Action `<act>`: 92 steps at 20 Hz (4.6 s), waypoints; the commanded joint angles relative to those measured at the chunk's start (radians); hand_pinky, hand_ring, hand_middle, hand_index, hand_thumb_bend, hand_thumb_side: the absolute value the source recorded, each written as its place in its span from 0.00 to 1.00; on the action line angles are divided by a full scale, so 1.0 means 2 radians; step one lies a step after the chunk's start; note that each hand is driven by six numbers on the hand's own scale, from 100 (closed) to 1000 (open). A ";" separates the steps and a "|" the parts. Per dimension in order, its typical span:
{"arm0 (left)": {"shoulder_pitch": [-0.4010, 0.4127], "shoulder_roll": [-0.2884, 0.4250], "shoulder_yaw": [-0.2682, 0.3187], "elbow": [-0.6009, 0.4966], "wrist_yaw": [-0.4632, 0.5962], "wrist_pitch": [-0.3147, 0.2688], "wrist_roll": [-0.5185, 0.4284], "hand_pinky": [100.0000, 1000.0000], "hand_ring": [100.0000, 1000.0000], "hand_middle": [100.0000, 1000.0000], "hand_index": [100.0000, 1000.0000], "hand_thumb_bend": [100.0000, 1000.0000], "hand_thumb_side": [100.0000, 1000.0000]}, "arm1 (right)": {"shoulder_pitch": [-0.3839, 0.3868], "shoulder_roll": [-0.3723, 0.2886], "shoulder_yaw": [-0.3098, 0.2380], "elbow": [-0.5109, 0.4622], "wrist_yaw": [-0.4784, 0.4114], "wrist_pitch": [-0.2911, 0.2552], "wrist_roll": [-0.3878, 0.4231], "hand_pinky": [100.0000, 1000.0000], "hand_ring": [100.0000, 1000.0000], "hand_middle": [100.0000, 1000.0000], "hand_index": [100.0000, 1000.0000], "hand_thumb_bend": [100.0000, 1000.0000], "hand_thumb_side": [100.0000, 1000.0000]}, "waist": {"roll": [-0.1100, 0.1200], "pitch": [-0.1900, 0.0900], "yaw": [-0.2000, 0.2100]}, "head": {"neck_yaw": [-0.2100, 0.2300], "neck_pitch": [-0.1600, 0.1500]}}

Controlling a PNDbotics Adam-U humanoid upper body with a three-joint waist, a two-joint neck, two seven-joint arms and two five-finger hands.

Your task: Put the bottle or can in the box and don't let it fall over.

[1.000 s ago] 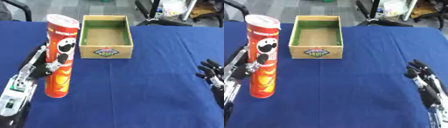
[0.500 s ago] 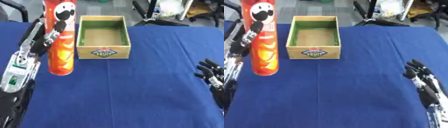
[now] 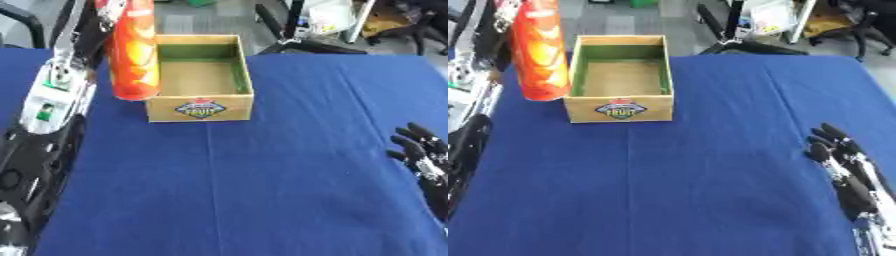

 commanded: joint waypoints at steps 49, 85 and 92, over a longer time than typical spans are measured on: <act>-0.008 0.057 -0.014 0.066 -0.200 0.001 -0.009 0.85 1.00 1.00 1.00 0.40 0.69 | -0.007 -0.010 0.001 -0.004 -0.005 -0.001 0.007 0.79 0.89 0.83 0.90 0.51 0.34 | 0.009 0.000 -0.014 | -0.008 -0.010; 0.370 -0.044 0.082 -0.260 -0.039 0.047 -0.022 0.76 1.00 1.00 0.96 0.19 0.84 | -0.002 -0.009 -0.004 -0.007 -0.004 -0.001 0.002 0.79 0.89 0.83 0.89 0.49 0.36 | 0.006 -0.004 0.030 | -0.014 0.006; 0.370 -0.048 0.080 -0.257 -0.041 0.050 -0.026 0.76 1.00 1.00 0.95 0.17 0.86 | -0.001 -0.009 -0.005 -0.006 -0.004 -0.001 0.001 0.79 0.89 0.83 0.89 0.50 0.36 | 0.003 -0.005 0.032 | -0.013 0.009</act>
